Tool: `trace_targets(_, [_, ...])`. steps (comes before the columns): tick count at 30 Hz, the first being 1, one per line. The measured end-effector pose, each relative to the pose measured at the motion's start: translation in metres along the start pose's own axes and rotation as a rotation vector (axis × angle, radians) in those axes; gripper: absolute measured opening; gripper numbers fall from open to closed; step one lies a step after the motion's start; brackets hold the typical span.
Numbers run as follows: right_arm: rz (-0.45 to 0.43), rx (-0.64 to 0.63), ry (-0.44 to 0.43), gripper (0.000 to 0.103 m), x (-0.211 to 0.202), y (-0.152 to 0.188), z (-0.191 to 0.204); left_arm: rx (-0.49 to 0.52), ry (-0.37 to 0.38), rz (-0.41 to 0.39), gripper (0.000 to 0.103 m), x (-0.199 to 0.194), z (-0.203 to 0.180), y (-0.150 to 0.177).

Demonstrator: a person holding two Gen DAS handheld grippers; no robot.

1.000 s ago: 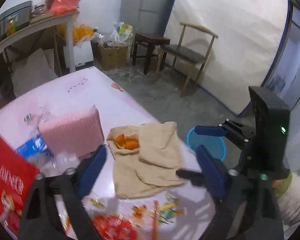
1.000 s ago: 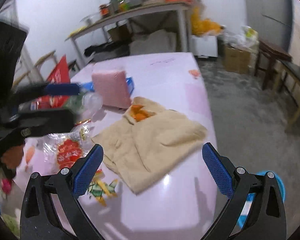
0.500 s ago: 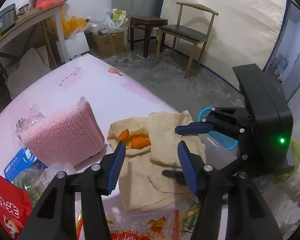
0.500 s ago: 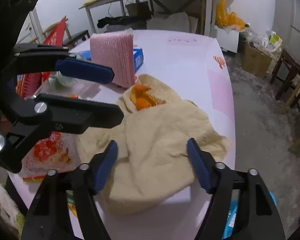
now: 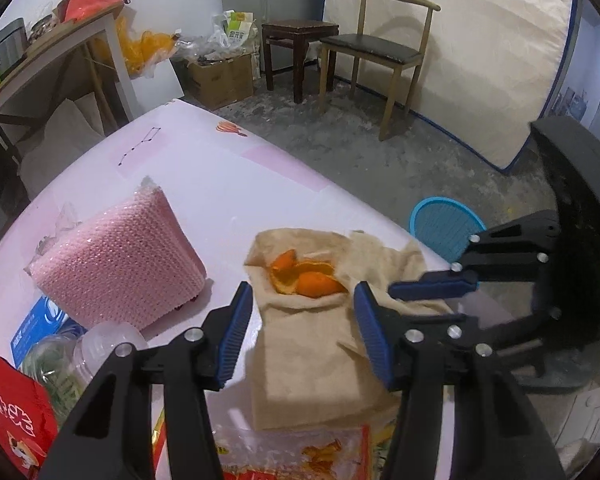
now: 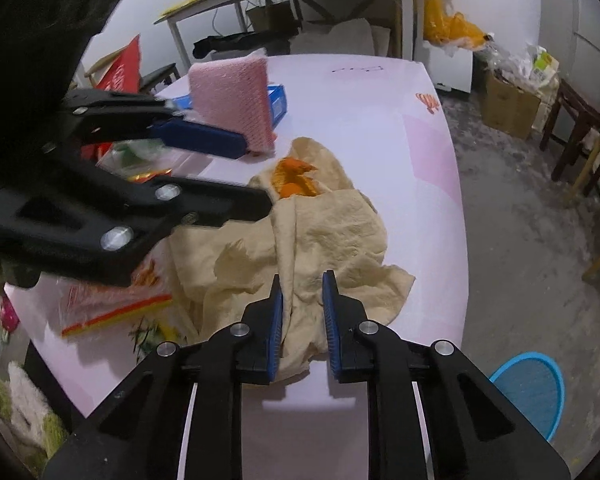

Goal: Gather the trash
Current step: 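Grasp the orange peels with the left tool while the right tool grasps the beige cloth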

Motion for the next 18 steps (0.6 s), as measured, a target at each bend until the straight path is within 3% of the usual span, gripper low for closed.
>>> trace_targets(8, [0.011, -0.021, -0.028, 0.018, -0.005, 0.013, 0.007, 0.028, 0.024, 0.029, 0.028, 0.011, -0.012, 0.001])
trace_targets(13, [-0.01, 0.007, -0.054, 0.018, -0.007, 0.013, 0.003, 0.067, 0.012, 0.023, 0.027, 0.015, -0.019, 0.0])
trace_targets(18, [-0.021, 0.016, -0.062, 0.018, -0.007, 0.013, 0.003, 0.052, 0.013, 0.03, 0.019, 0.017, -0.019, -0.004])
Point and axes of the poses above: each gripper's, at about its wrist camera, not at the fingertips, and x roughly the way its jaws point, z to its left, y to its underside, the point moved 10 cm from there along x, roughly the way its jaws point, and after that the axes turned 8 degrees about -y, right-handed, at the moved point
